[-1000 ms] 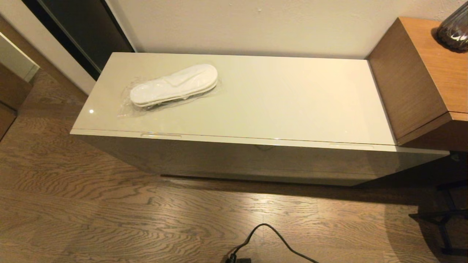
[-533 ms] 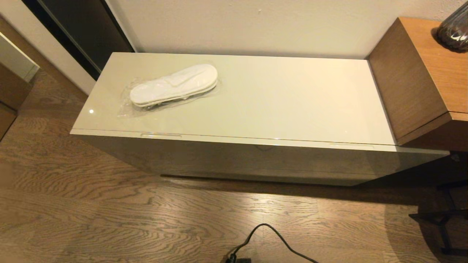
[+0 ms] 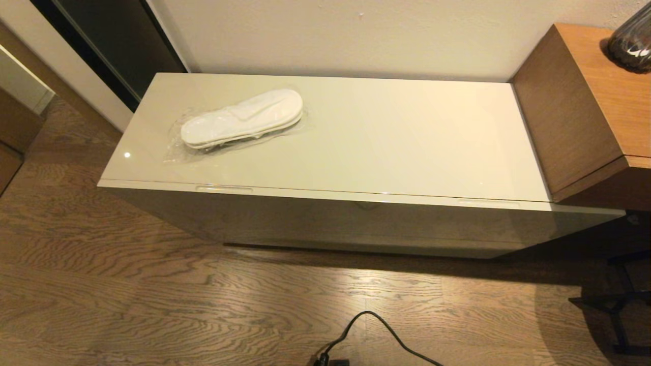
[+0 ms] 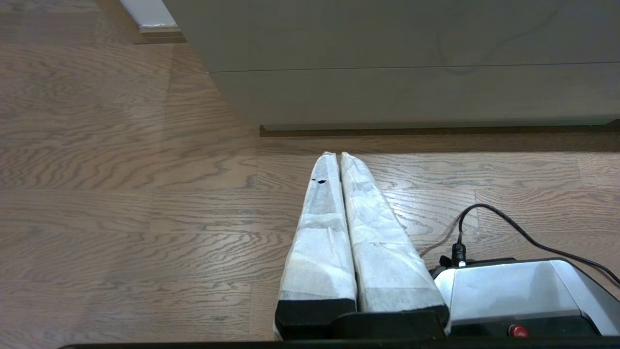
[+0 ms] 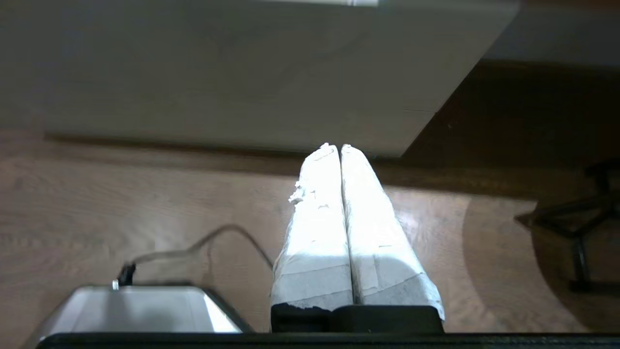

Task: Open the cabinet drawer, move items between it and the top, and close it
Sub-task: Open the drawer

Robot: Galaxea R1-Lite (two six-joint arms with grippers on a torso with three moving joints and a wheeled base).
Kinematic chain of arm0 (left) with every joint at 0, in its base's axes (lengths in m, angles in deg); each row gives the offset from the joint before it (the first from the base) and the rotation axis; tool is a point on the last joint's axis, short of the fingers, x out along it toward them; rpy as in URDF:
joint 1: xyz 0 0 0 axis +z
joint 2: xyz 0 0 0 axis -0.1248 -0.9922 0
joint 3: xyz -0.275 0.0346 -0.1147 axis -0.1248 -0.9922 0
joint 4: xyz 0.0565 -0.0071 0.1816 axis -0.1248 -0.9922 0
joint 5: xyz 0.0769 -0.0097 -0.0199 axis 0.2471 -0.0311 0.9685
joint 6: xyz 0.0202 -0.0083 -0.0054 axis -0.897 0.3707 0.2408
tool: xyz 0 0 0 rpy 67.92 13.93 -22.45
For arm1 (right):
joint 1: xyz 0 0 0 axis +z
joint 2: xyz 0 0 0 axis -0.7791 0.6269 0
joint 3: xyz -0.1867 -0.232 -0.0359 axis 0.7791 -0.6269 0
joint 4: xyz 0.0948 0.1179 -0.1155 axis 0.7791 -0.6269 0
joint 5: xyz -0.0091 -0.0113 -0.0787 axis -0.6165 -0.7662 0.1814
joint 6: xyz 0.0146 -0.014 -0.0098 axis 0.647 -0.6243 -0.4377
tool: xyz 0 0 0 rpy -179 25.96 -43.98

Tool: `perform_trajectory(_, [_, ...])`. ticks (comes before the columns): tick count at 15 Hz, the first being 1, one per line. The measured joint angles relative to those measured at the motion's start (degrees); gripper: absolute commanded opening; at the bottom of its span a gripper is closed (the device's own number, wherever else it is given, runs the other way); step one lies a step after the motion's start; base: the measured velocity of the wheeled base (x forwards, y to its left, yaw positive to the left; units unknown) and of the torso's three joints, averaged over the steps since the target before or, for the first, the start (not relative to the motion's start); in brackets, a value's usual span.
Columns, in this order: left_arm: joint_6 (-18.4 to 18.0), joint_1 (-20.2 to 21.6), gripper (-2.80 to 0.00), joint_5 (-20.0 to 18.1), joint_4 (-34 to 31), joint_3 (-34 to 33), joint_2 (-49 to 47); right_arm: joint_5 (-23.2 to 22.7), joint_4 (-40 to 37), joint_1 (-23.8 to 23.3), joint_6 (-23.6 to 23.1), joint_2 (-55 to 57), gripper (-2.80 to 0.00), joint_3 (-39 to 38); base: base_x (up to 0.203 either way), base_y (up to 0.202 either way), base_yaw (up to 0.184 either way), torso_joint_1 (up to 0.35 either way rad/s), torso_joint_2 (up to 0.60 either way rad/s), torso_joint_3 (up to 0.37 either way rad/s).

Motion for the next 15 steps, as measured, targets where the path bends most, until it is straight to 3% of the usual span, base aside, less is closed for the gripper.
perform_trajectory(2, [-0.01,0.0,-2.8,0.0,0.0,0.0,0.0,-0.21,-3.03,0.0,0.87,0.01,-2.8,5.25,0.0,0.0,0.0,0.0,0.0,0.0])
perform_trajectory(7, [-0.01,0.0,-2.8,0.0,0.0,0.0,0.0,-6.03,-24.77,0.05,6.28,1.46,-2.8,27.73,0.0,0.0,0.0,0.0,0.0,0.0])
perform_trajectory(9, [0.0,0.0,-2.8,0.0,0.0,0.0,0.0,-7.28,-30.8,0.05,10.84,5.68,-2.8,34.31,0.0,0.0,0.0,0.0,0.0,0.0])
perform_trajectory(11, [-0.01,0.0,-2.8,0.0,0.0,0.0,0.0,-8.06,-32.62,-0.06,14.41,10.14,-2.8,37.89,0.0,0.0,0.0,0.0,0.0,0.0])
perform_trajectory(15, [0.01,0.0,-2.8,0.0,0.0,0.0,0.0,-8.78,-32.78,-0.06,15.15,18.96,-2.8,40.08,0.0,0.0,0.0,0.0,0.0,0.0])
